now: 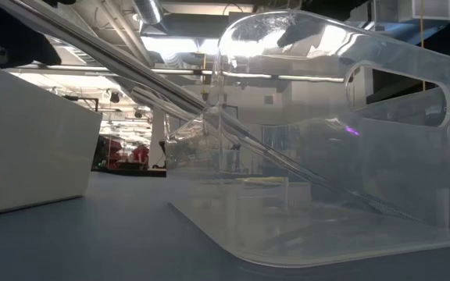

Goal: Sort silverware by color (type)
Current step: Put the blue patterned table knife into the transparent bin

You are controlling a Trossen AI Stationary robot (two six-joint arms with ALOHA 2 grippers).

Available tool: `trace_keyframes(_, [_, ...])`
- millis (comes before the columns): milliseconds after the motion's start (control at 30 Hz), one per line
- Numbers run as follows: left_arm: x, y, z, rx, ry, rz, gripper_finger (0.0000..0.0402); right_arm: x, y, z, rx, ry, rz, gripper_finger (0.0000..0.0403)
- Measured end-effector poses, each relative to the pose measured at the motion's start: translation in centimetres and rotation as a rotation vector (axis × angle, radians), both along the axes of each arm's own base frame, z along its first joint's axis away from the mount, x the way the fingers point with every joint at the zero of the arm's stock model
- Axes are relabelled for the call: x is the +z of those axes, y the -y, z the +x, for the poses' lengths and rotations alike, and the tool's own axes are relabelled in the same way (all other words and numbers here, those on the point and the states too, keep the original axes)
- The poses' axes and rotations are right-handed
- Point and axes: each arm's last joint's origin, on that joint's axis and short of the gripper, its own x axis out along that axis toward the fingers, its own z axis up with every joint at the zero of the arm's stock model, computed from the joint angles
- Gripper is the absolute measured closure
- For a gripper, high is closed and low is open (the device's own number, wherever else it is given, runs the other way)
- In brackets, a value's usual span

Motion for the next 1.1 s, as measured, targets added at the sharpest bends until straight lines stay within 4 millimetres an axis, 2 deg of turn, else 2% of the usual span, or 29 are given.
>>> trace_keyframes(200, [0.4, 0.0, 0.3, -0.025, 0.069, 0.109, 0.0280, -0.4, 3.1, 0.5, 0.068, -0.036, 0.038, 0.0191])
trace_keyframes(433, [0.8, 0.0, 0.6, -0.020, 0.129, 0.169, 0.0280, -2.1, 6.4, 1.4, 0.051, -0.114, 0.030, 0.0191])
trace_keyframes(733, [0.9, 0.1, 0.7, -0.025, 0.150, 0.193, 0.0280, -6.6, 9.6, 3.6, -0.005, -0.277, 0.035, 0.0191])
trace_keyframes(1100, [0.9, 0.0, 0.7, -0.016, 0.154, 0.200, 0.0280, -12.9, 11.9, 5.7, -0.014, -0.441, 0.038, 0.0191])
